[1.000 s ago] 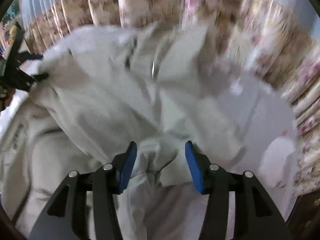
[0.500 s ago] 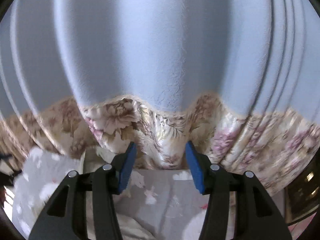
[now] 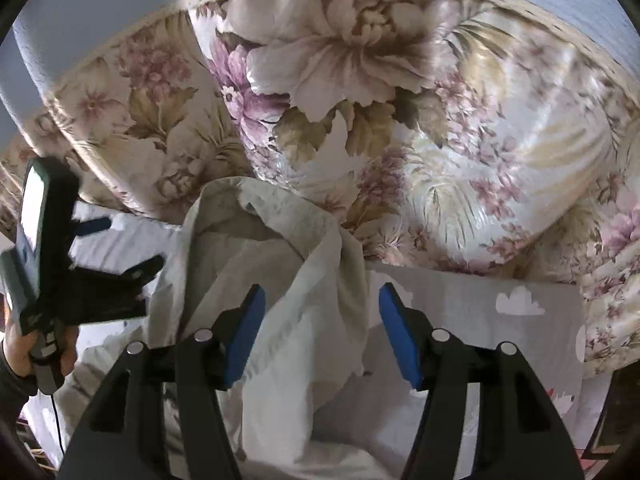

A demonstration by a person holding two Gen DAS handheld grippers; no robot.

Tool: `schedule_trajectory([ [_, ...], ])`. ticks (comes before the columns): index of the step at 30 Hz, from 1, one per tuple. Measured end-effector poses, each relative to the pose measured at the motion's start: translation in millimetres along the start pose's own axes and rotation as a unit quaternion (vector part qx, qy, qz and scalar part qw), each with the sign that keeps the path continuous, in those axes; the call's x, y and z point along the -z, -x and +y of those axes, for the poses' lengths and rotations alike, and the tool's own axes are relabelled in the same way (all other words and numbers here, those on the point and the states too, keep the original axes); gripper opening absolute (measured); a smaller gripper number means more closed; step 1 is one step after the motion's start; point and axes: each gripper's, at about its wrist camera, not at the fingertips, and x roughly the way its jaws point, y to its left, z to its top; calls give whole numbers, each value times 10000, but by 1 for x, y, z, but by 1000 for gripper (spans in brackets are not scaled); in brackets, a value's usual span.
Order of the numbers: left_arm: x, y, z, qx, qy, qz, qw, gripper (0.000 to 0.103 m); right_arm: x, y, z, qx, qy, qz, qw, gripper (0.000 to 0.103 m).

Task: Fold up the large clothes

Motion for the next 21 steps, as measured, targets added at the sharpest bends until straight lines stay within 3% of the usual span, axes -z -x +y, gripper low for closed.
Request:
schedule_trajectory([
  [3,-20,-25,-18,201,-120,239,9994,97,-1,-26,10,273,225,437,9984,60],
  [5,-24,-42,-29,79,-347,394,9986,63,1,-39,16,439,478,559,9963,58],
  [6,-23,-49,-31,165,-430,523,9976,29,4,-43,18,537,637,587,9948,45],
  [7,-22,-53,-28,258,-421,604,9970,17,7,-47,20,616,845,680,9922,35],
  [8,-20,-53,-21,310,-387,537,9973,14,10,-50,20,687,1014,744,9897,23],
  [9,-19,-52,-17,326,-405,495,9974,9,13,-51,18,755,1131,770,9877,19],
  [12,-13,-37,1,491,-347,308,9977,6,20,-51,11,828,1211,684,9868,13],
  [16,3,17,25,637,-136,-243,9976,6,30,-17,15,497,1118,21,9925,7],
  [21,53,131,51,984,-123,-1154,9884,6,61,70,18,-175,842,-1074,9905,7],
])
